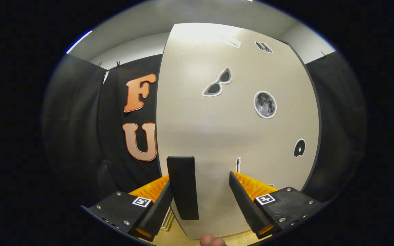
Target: Open the shoe cabinet door, grab the shoes and put them into the shoe cabinet, then close the shoe cabinet door.
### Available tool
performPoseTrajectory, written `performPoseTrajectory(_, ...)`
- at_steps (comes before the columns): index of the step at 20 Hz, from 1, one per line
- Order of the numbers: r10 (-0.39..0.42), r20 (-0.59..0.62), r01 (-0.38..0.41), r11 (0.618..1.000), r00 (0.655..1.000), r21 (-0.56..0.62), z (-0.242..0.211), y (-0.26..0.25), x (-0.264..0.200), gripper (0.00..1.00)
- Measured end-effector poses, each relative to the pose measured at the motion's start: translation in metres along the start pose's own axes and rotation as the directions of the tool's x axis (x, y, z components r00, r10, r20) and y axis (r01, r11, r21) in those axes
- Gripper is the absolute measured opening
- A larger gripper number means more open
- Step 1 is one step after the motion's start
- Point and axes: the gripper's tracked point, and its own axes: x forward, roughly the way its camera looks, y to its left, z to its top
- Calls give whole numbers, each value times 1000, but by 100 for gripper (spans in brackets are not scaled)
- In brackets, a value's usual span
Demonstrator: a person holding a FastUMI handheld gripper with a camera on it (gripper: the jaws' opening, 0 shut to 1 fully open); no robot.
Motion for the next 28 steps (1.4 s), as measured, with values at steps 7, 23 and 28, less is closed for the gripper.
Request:
performPoseTrajectory(7, -33, 6, 33, 999, 999, -8, -6, -4, 7, 95)
performPoseTrajectory(23, -37, -34, 37, 999, 999, -1, 15, -19, -161, 95)
performPoseTrajectory(28, -91, -49, 90, 996, 995, -27, 16, -45, -242, 95)
